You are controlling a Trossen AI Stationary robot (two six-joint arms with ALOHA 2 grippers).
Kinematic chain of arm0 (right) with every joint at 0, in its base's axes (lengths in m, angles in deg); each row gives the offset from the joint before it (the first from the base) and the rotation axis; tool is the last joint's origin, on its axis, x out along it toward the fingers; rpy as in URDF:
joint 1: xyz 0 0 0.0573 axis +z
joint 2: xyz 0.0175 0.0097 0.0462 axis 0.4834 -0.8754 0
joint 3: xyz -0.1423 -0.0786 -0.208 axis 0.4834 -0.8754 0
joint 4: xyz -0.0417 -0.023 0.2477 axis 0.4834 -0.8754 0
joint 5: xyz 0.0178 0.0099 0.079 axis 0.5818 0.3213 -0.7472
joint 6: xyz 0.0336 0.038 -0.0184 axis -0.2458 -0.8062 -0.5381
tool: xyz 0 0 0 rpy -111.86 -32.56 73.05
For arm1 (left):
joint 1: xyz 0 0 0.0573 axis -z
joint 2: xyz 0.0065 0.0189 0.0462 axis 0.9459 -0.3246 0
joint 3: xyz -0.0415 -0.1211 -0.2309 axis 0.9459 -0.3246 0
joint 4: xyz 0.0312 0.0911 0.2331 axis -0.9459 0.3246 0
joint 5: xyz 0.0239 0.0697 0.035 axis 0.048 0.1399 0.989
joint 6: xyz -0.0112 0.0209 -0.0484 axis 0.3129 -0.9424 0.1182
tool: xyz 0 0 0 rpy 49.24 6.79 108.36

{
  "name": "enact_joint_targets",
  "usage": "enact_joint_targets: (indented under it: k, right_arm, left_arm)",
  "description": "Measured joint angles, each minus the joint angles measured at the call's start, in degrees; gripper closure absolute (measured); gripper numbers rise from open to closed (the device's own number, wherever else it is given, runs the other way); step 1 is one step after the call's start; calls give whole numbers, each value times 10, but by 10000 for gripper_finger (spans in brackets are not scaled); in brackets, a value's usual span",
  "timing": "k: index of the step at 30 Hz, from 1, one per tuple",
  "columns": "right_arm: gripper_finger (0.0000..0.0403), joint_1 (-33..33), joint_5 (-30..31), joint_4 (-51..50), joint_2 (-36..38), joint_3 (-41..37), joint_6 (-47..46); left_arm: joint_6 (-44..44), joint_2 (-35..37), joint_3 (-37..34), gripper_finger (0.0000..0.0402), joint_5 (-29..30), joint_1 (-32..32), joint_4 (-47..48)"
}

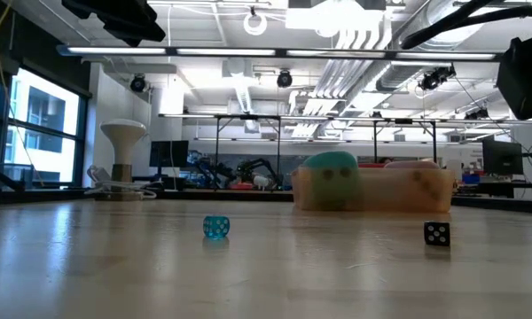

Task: Pick & Place Dice
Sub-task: Put the small blue die into the the orange bin

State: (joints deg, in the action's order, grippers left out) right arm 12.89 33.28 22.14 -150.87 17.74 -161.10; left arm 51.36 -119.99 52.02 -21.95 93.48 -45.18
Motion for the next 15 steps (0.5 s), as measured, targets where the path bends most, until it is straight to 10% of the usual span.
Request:
enact_joint_targets:
  k: [15]
  right_arm:
    - [360, -7, 44, -2, 0, 1, 21]
  left_arm:
    - [22, 0, 0, 265, -2, 0, 4]
